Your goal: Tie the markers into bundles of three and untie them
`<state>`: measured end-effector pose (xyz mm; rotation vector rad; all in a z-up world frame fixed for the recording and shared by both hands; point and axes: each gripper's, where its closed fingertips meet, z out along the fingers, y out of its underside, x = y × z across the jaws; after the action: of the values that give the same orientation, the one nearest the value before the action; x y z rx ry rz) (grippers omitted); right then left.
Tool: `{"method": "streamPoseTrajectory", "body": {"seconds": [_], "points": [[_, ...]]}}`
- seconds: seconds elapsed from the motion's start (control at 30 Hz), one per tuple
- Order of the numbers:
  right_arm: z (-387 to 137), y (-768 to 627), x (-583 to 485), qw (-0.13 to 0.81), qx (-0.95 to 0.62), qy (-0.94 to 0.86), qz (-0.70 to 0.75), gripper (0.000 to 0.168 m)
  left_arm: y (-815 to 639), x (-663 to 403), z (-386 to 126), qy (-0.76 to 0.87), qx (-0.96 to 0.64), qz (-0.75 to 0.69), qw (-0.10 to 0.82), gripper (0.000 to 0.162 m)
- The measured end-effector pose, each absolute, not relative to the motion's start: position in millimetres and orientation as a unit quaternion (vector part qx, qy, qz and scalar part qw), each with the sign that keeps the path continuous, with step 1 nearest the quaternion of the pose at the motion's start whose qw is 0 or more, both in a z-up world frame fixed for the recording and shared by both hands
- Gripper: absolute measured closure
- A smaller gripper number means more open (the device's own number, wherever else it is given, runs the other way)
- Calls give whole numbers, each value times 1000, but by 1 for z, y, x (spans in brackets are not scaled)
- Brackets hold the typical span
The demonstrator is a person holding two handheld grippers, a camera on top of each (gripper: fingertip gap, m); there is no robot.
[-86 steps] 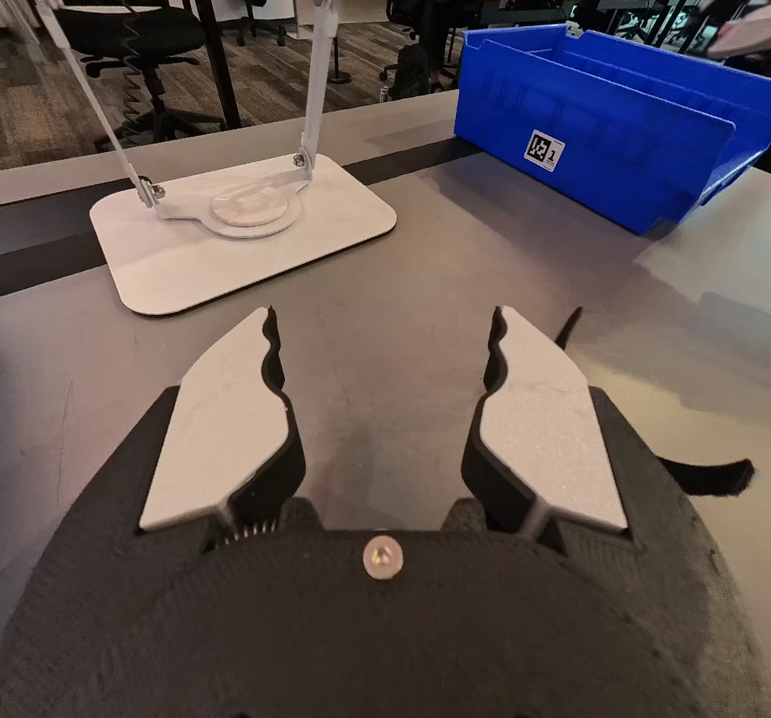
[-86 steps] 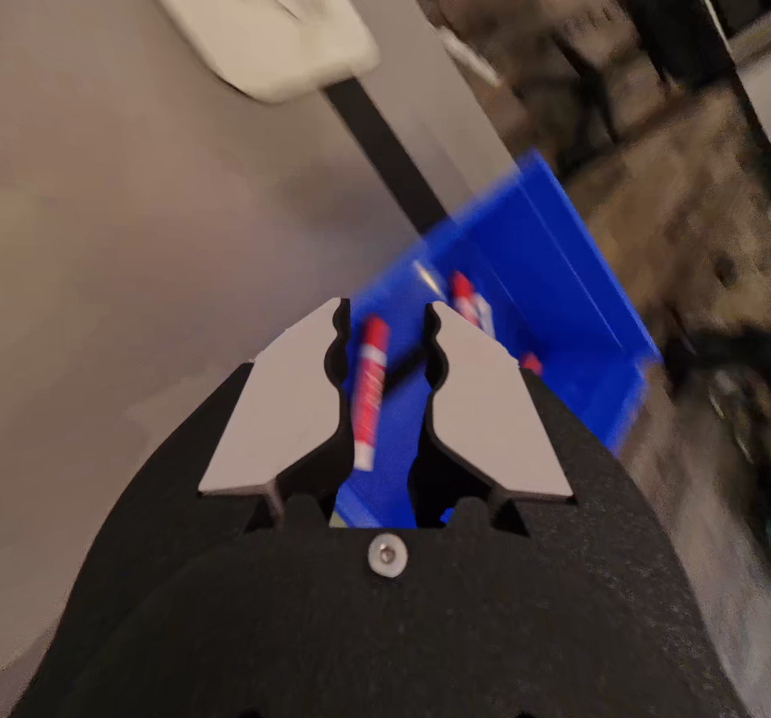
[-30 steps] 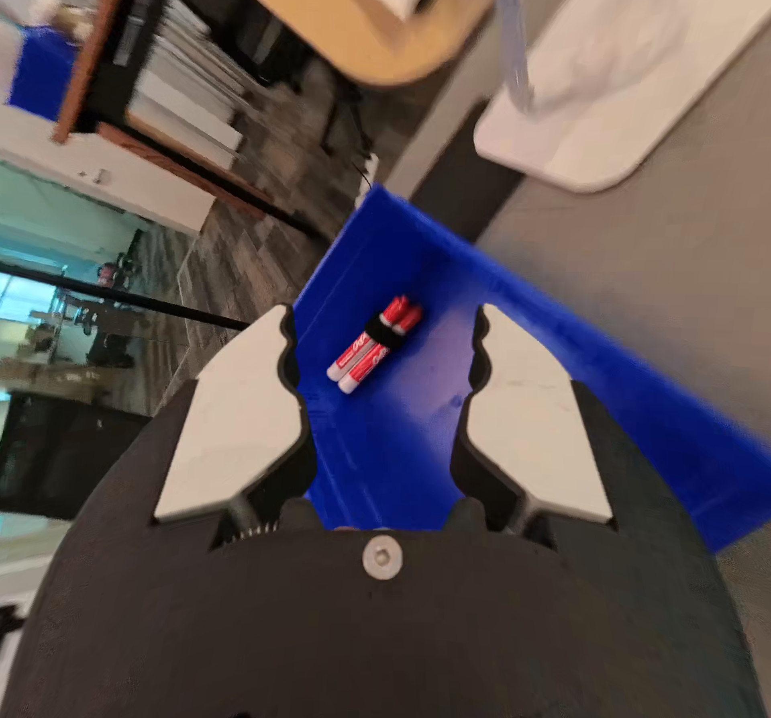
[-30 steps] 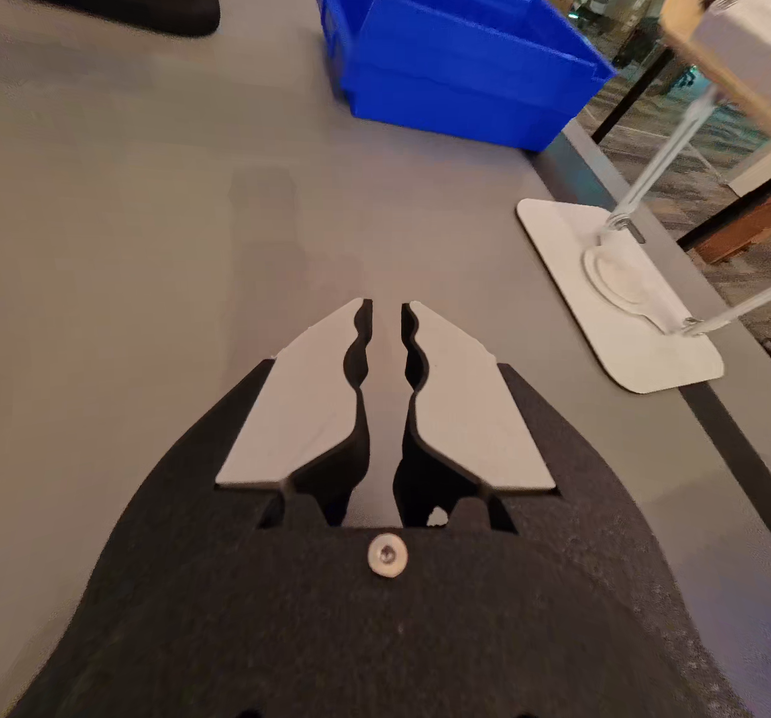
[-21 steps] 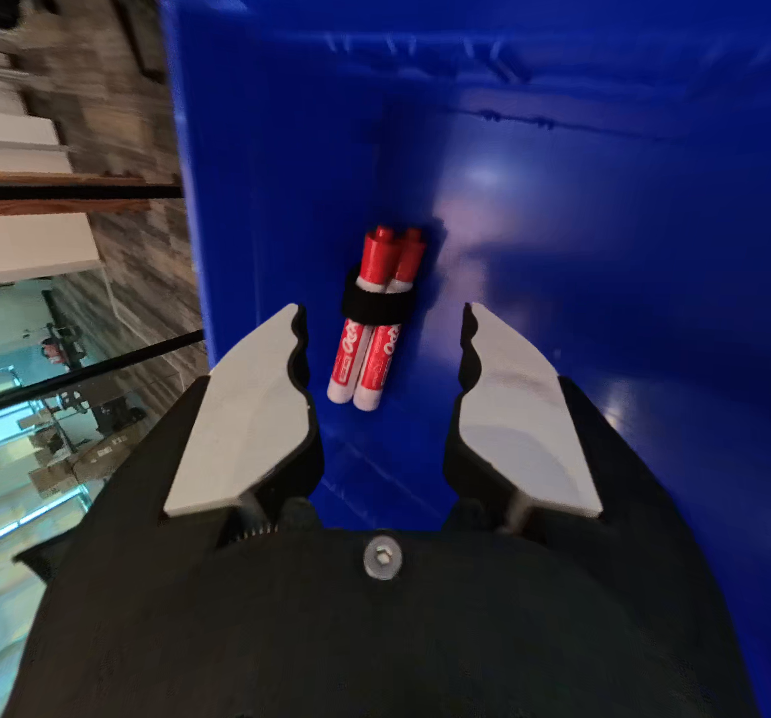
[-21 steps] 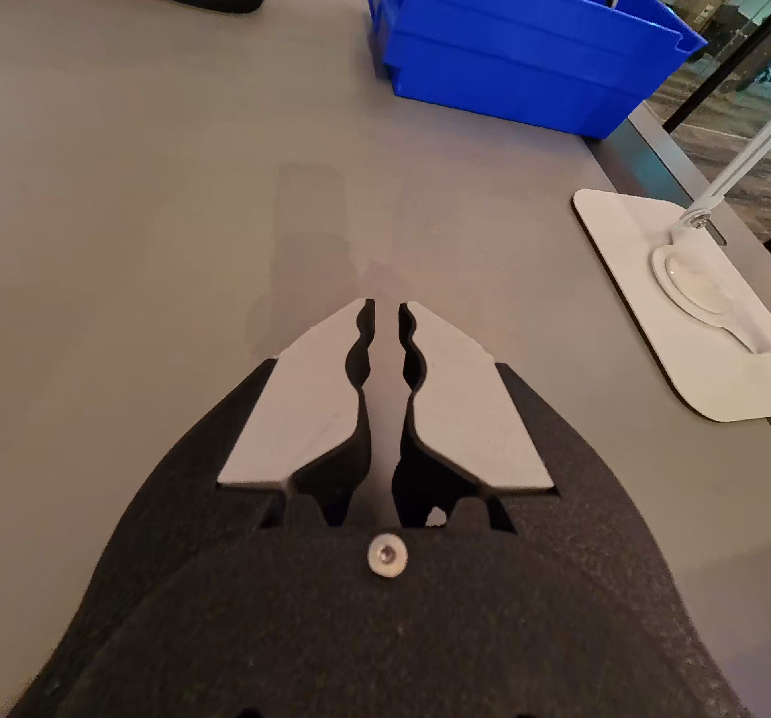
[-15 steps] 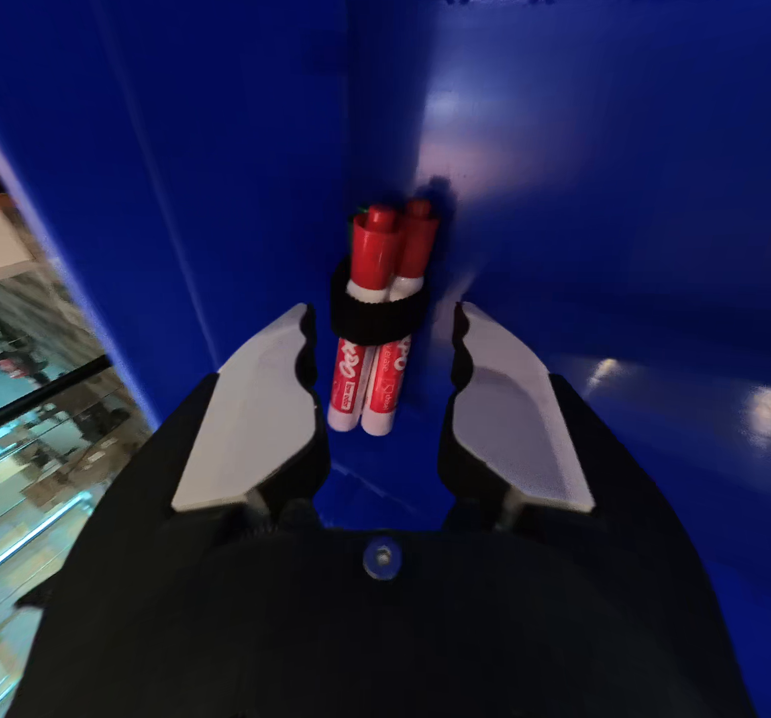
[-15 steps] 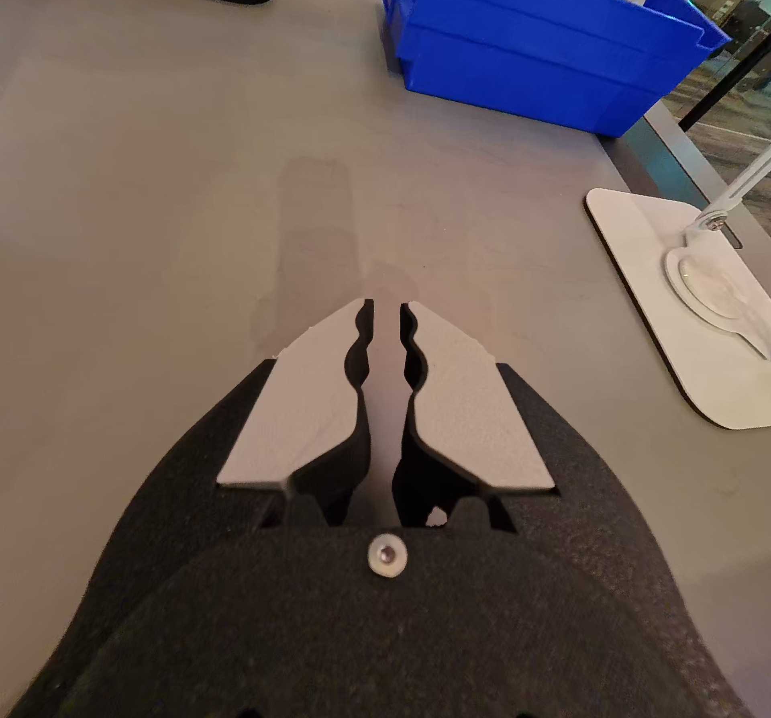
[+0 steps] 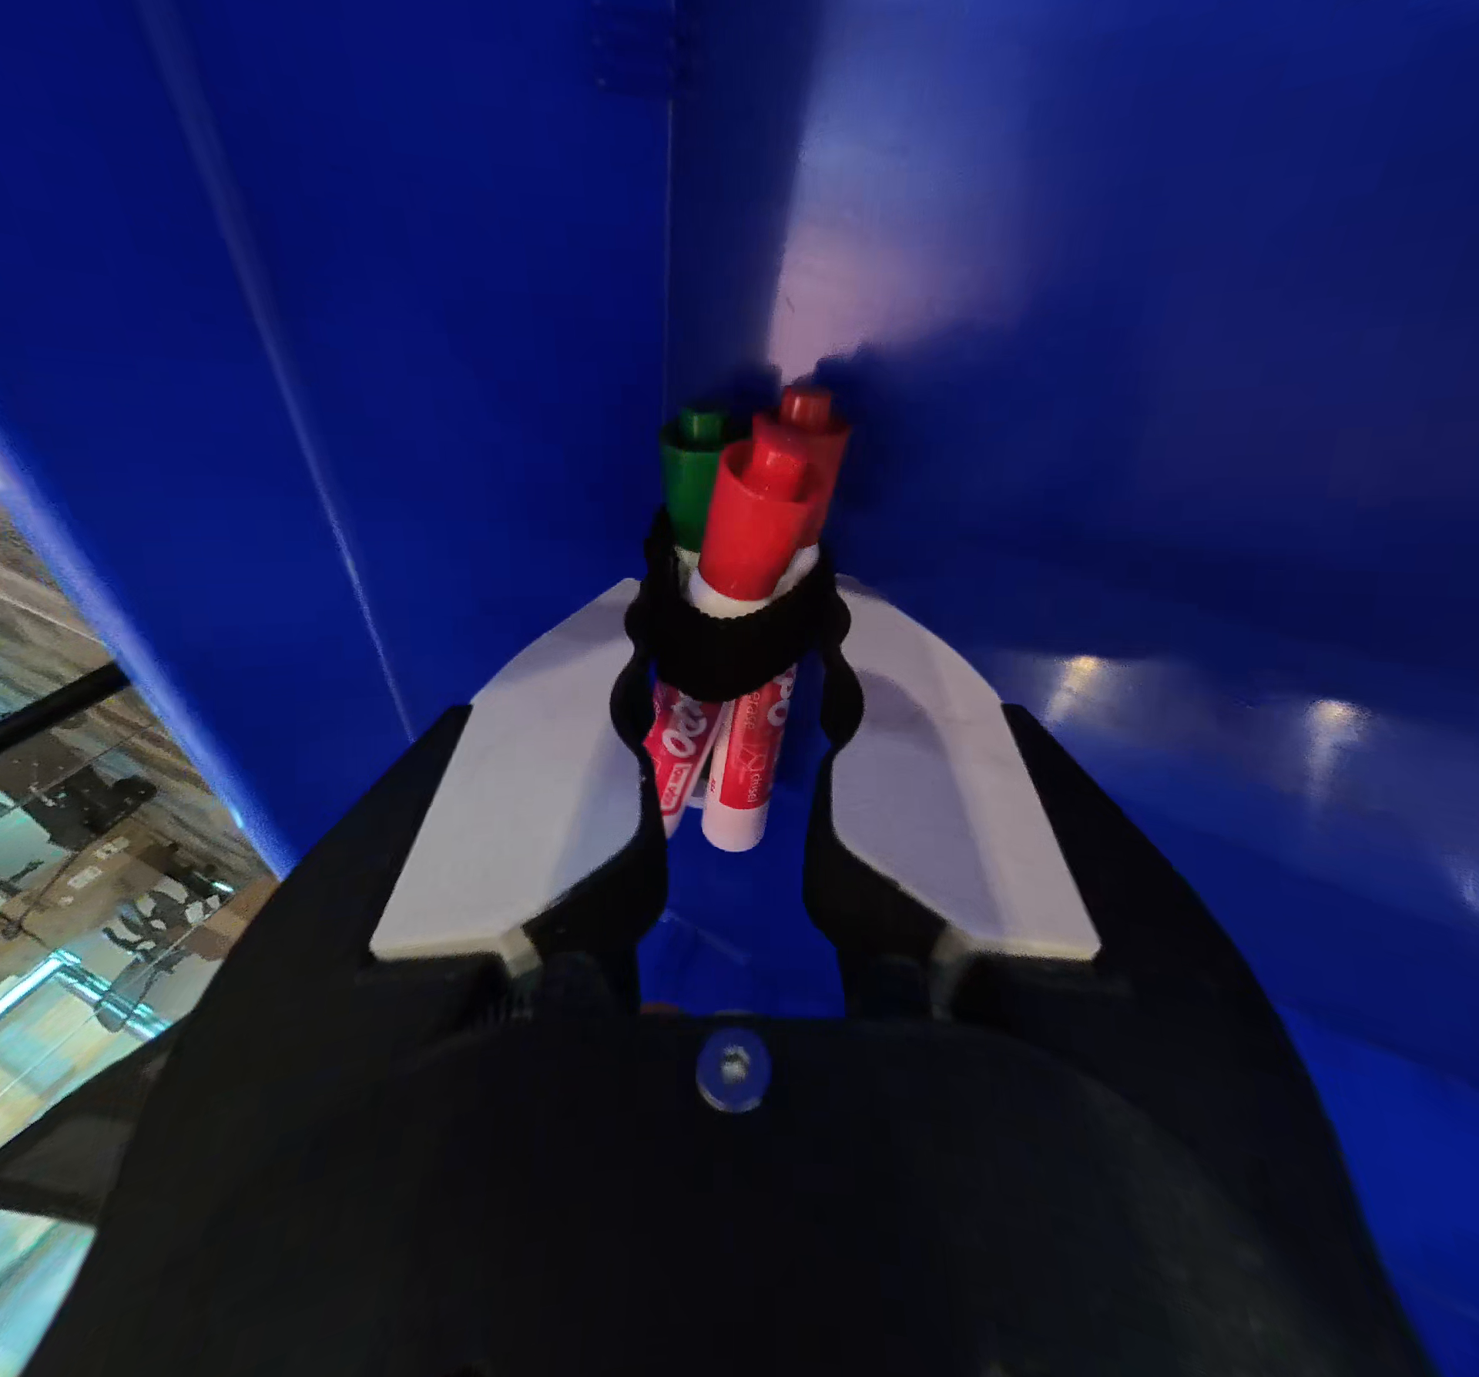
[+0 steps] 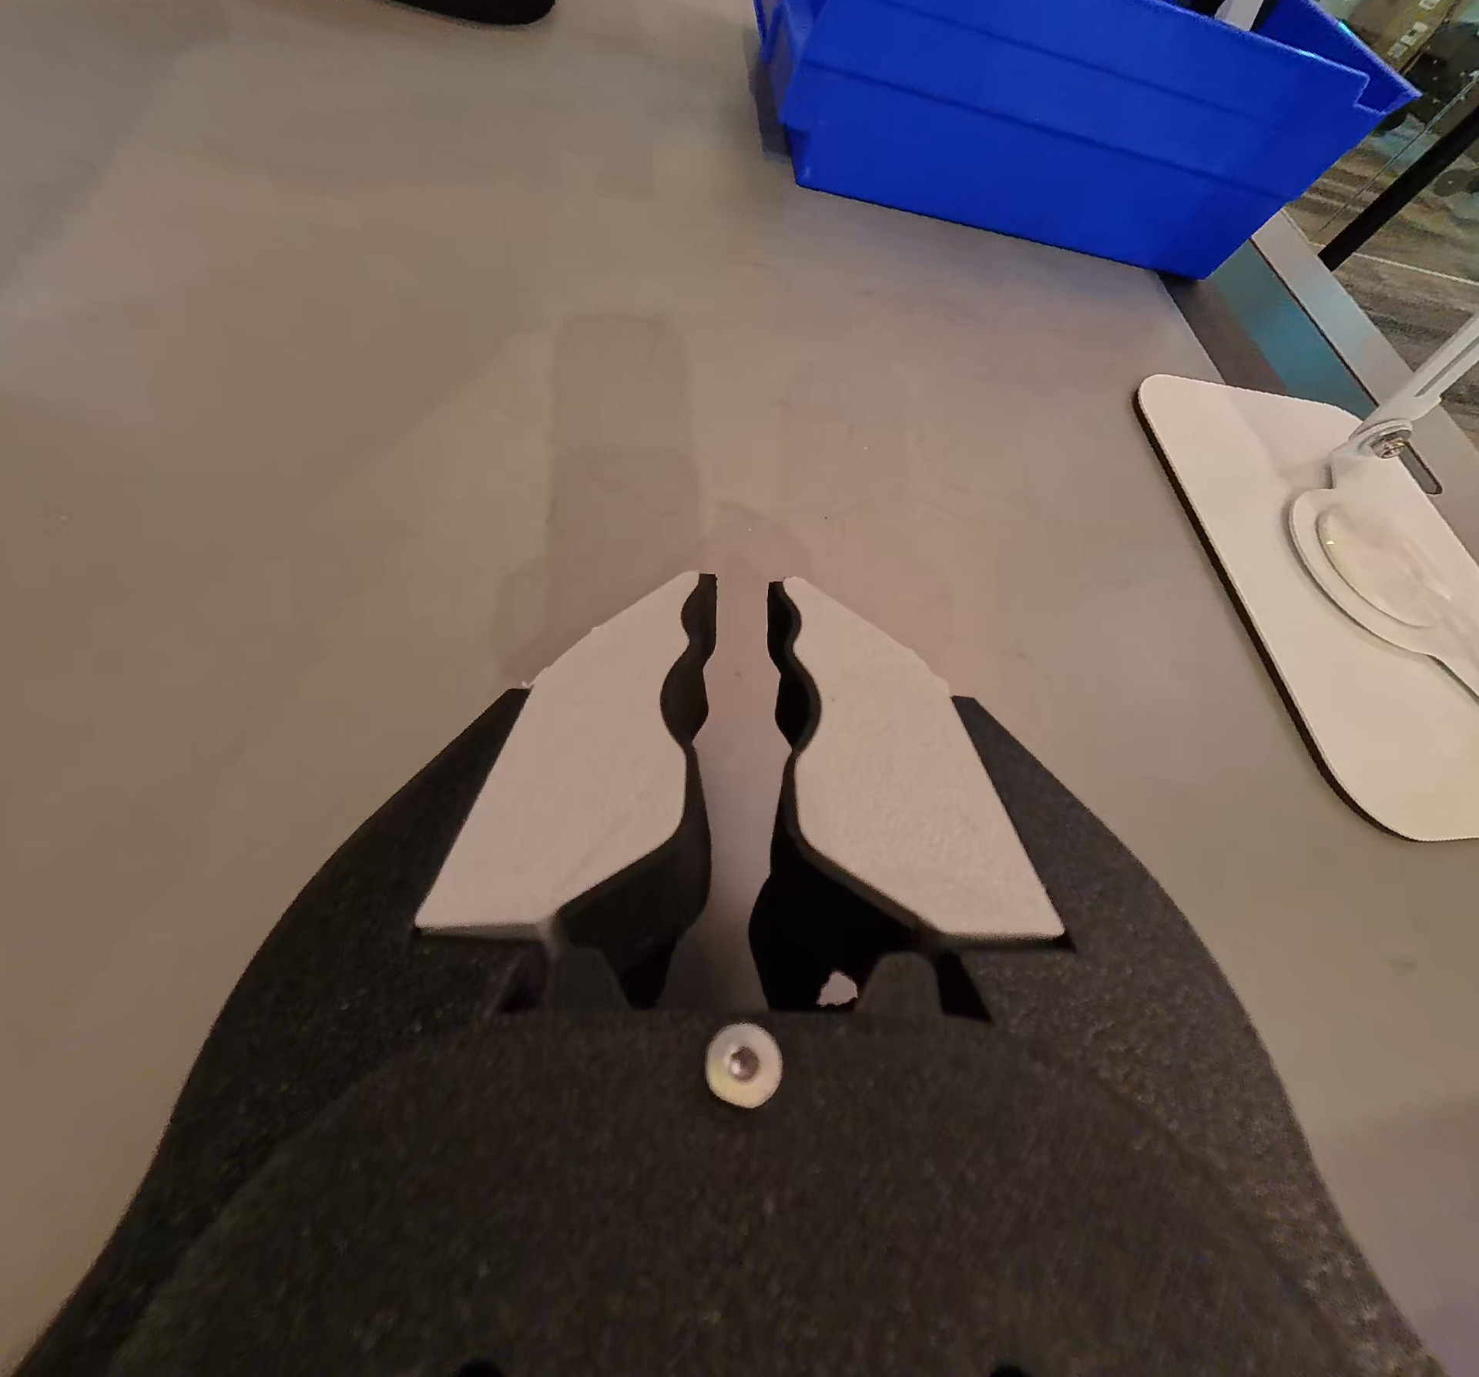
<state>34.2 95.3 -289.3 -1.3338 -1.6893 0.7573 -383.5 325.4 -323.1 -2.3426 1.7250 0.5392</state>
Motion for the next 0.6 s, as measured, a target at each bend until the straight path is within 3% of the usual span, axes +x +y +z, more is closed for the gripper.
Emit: {"method": "streamPoseTrajectory", "body": {"seconds": [0.03,0.4,0.6], "points": [[-289,95,34,417,-531,-673,301,157,325,-382,-321,573,-794,178,99,124],[-291,95,34,412,-533,-677,296,156,300,-380,-304,553,-806,179,109,126],[-291,95,34,411,-533,-677,298,155,268,-366,-265,543,-815,174,103,128]]}}
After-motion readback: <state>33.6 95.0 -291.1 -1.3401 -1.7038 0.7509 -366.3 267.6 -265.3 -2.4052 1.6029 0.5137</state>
